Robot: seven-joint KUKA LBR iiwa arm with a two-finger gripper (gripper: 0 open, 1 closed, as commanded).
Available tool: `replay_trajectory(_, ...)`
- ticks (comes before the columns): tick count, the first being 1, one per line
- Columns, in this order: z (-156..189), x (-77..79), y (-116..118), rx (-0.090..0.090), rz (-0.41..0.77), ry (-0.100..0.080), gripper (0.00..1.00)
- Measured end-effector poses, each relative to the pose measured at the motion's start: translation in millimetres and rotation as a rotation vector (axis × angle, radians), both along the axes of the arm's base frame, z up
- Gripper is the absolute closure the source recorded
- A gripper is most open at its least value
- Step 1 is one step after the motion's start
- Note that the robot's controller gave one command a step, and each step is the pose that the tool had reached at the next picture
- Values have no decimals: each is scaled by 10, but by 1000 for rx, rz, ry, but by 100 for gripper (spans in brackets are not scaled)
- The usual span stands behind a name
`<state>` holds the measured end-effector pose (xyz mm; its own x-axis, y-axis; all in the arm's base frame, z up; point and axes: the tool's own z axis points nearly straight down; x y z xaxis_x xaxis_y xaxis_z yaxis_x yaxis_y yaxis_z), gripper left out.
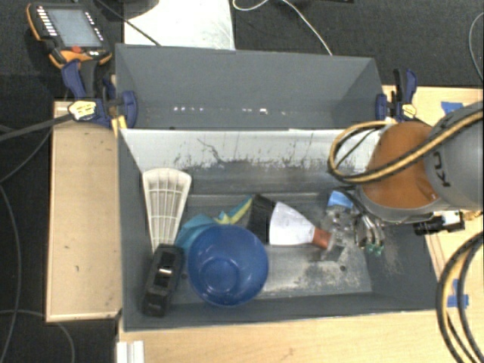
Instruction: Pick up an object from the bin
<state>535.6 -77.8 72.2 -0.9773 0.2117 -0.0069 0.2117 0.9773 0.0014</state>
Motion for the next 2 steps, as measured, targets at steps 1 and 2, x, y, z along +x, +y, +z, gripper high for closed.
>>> replay_trajectory(1,38,-14,2,1,1,4,100)
replay_trajectory(2,290,-14,3,1,2,3,100)
